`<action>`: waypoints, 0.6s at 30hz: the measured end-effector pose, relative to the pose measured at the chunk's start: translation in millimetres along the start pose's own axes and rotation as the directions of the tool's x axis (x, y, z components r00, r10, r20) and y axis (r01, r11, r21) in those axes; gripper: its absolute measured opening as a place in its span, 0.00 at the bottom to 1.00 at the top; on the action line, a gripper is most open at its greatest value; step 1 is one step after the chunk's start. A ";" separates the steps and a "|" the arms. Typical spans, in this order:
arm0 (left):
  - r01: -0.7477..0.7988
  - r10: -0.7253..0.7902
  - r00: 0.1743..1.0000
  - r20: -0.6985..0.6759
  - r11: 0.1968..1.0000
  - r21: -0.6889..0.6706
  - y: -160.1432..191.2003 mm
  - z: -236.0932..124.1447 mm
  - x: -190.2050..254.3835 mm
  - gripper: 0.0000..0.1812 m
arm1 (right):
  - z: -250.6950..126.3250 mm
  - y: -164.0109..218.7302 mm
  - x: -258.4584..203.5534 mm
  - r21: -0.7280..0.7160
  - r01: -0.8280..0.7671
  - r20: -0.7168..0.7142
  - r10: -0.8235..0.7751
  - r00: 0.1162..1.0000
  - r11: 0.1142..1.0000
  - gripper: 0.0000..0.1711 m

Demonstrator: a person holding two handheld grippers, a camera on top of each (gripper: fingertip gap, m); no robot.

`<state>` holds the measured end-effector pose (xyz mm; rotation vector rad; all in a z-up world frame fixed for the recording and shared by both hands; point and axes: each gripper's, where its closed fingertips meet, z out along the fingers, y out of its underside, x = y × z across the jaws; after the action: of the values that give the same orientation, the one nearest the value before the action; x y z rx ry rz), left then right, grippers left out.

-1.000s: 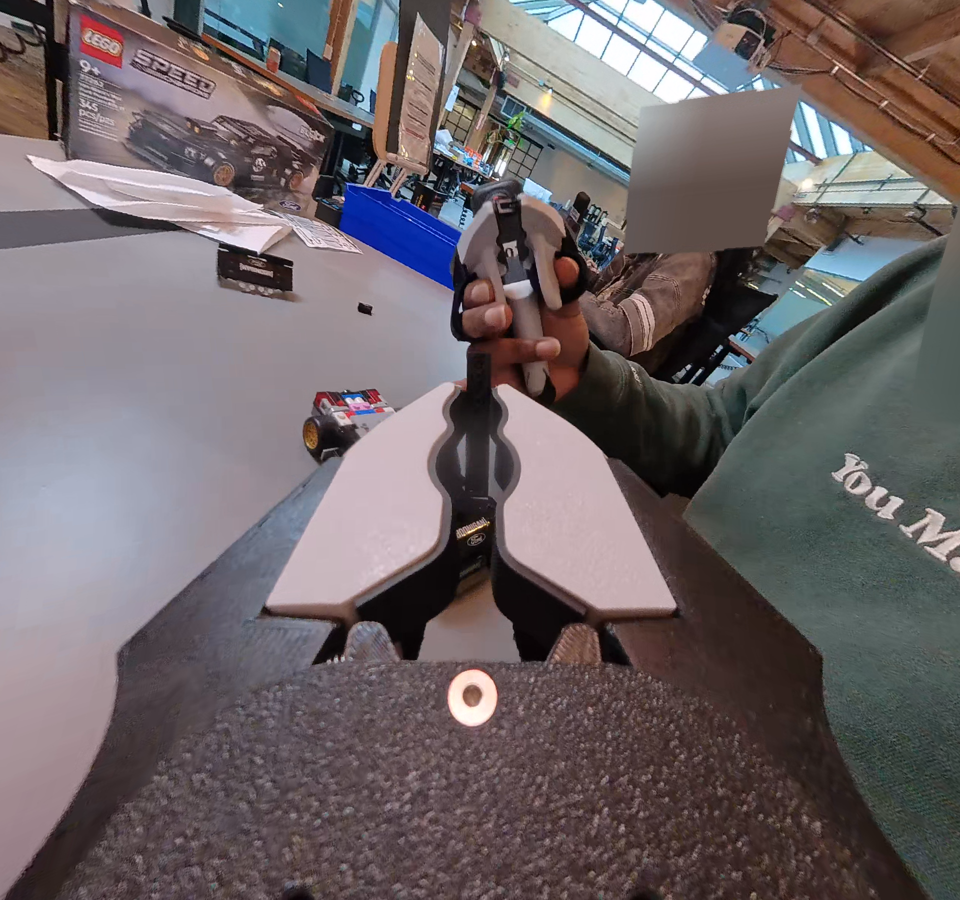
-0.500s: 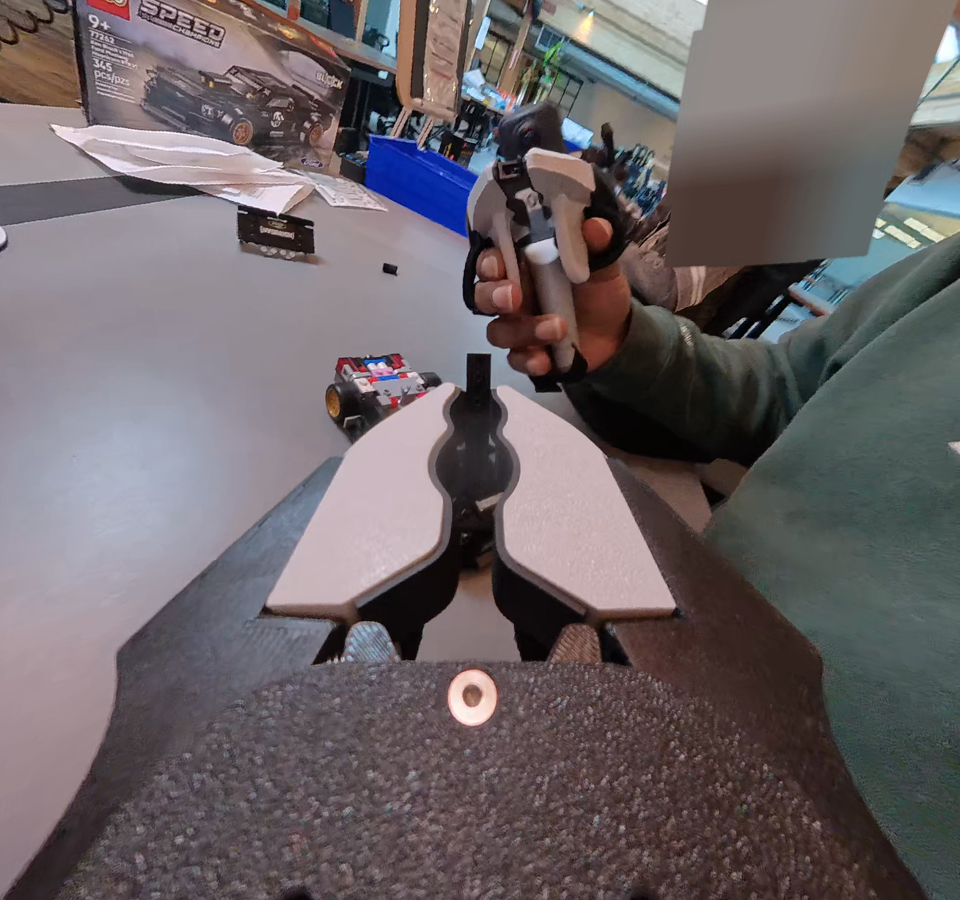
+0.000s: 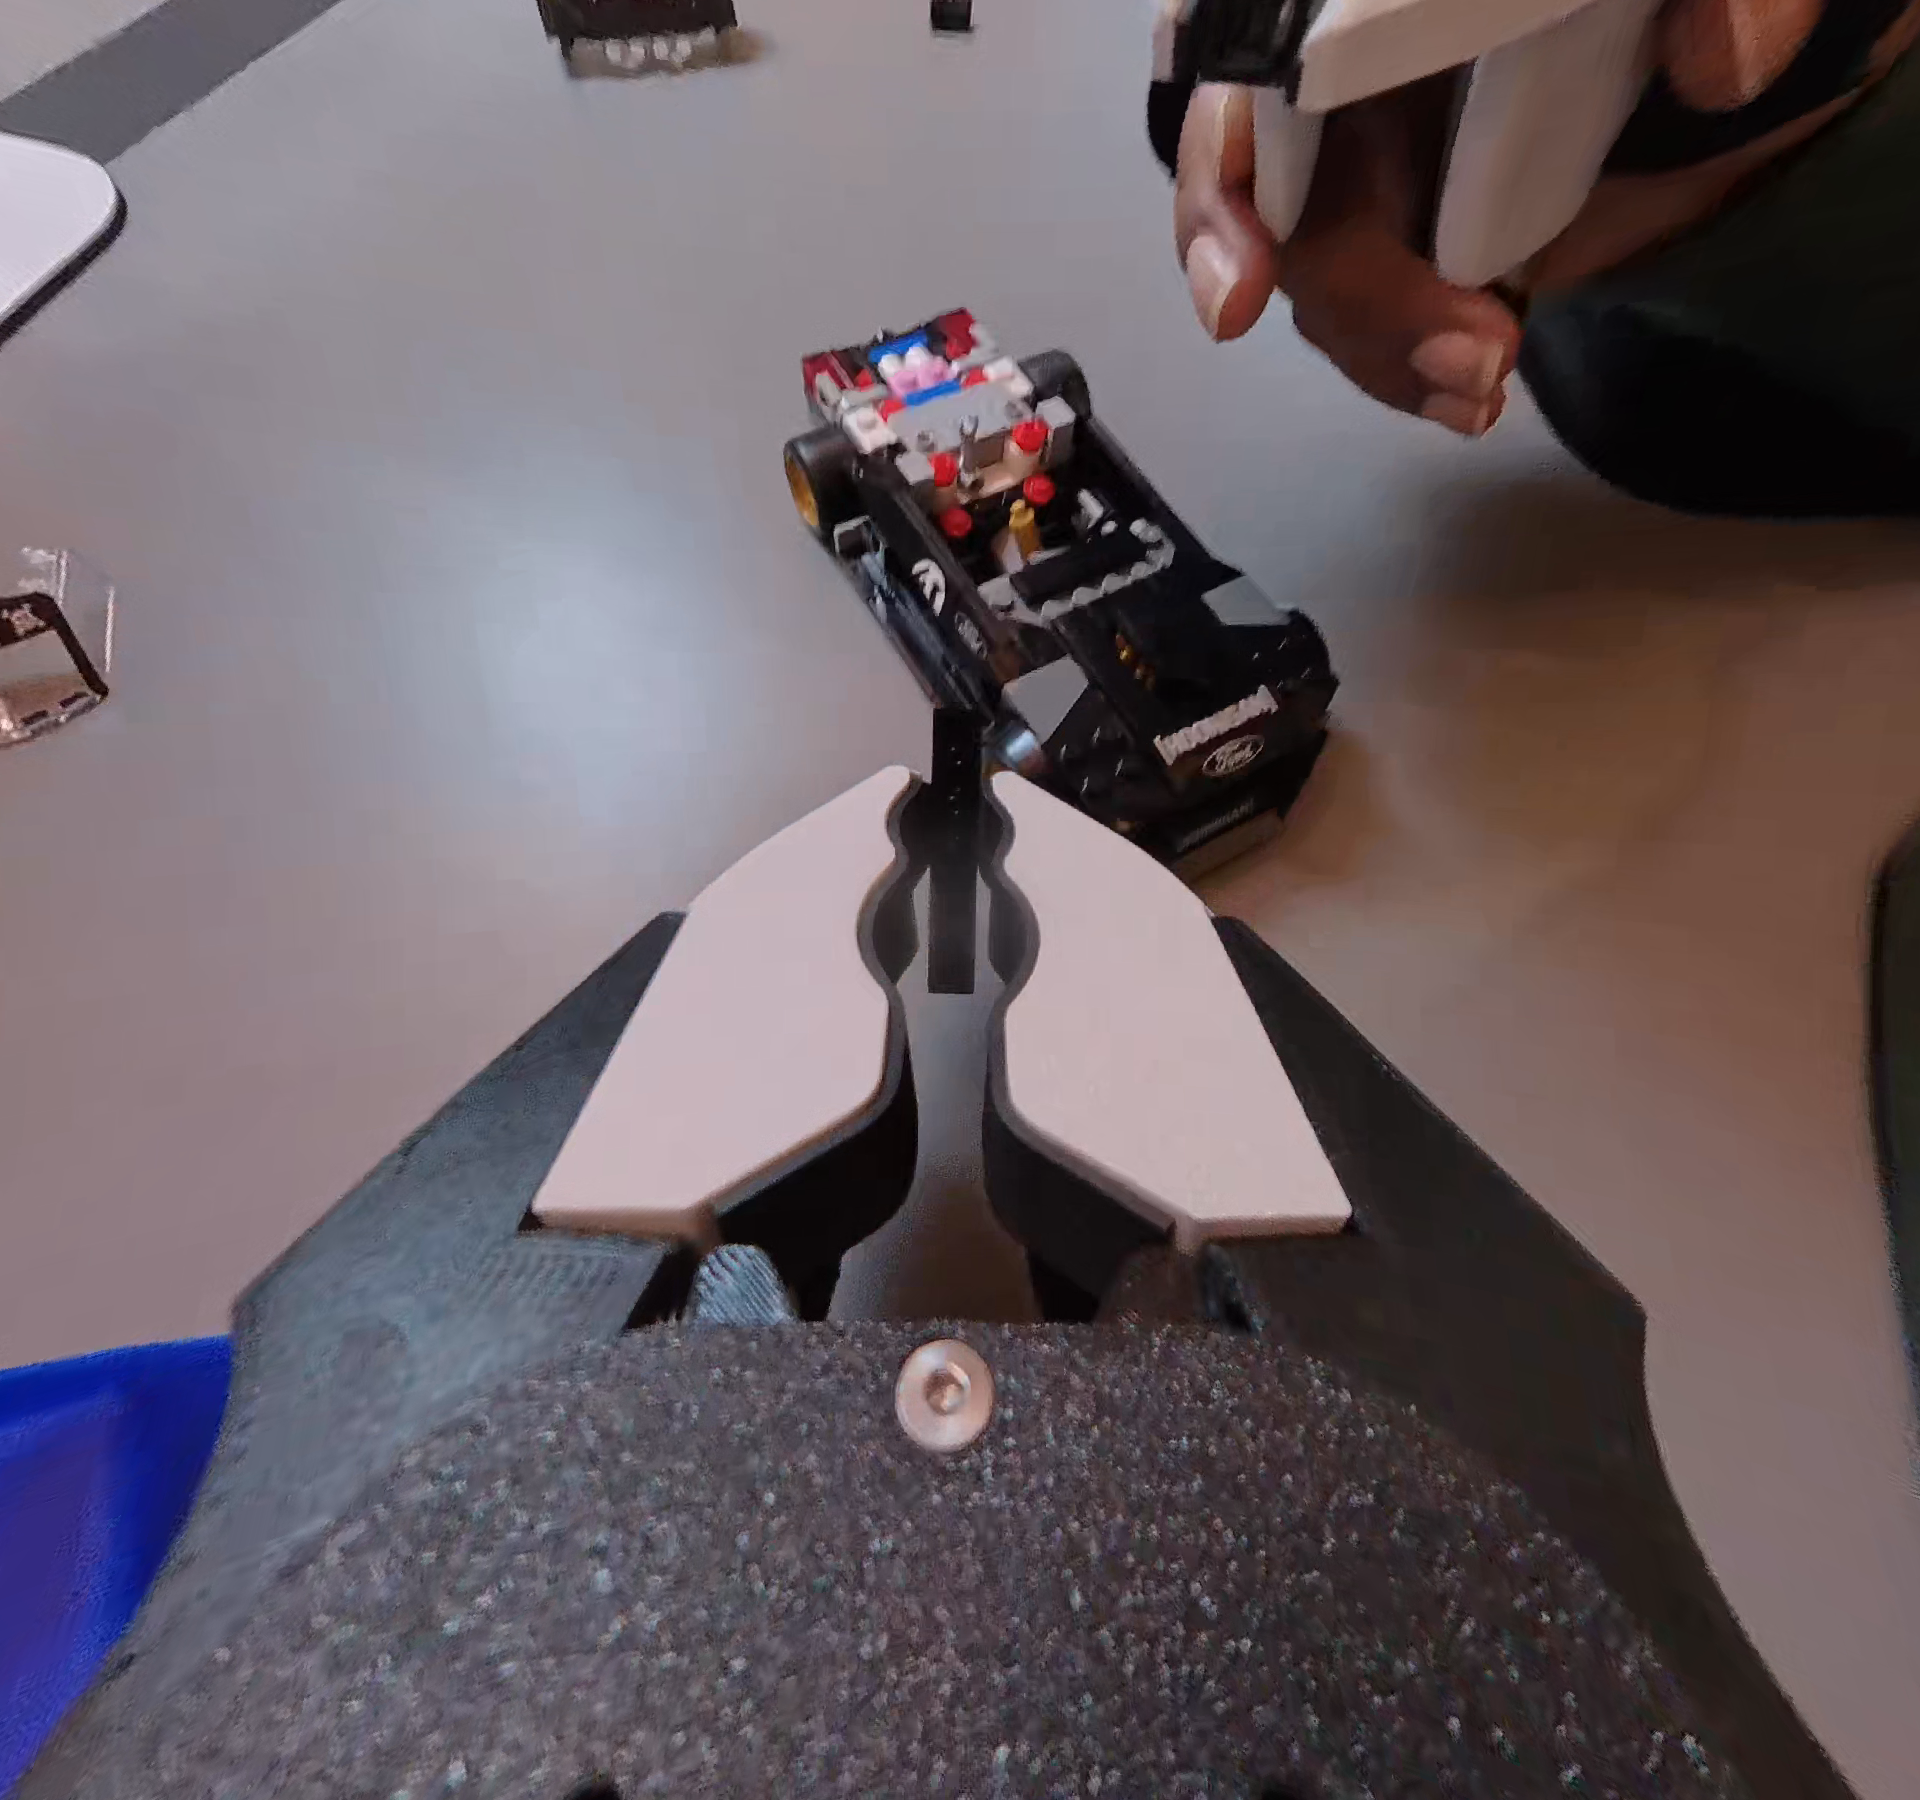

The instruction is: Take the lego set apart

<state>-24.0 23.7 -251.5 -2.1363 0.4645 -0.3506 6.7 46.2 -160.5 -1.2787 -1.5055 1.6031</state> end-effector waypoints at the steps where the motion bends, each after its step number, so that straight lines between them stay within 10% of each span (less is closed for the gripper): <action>1: -0.003 0.004 1.000 0.002 1.000 -0.028 4.9 0.9 -0.9 0.05 | 1.0 2.5 0.1 -0.012 0.011 -0.006 -0.011 1.000 1.000 0.07; 10: 0.075 -0.049 0.979 -0.199 0.990 0.123 -22.5 -15.7 23.1 0.14 | 10.2 18.7 -13.5 -0.075 0.169 0.000 -0.170 0.986 0.983 0.07; 18: 0.539 -0.316 0.704 -0.636 0.821 0.189 -67.5 -41.1 54.5 0.12 | 15.6 18.1 -36.8 -0.070 0.516 -0.037 -0.519 0.854 0.854 0.07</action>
<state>20.9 5.4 -168.6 -1.7124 0.1848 -1.2975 9.3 3.6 -170.5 -0.8298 -1.6904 1.1665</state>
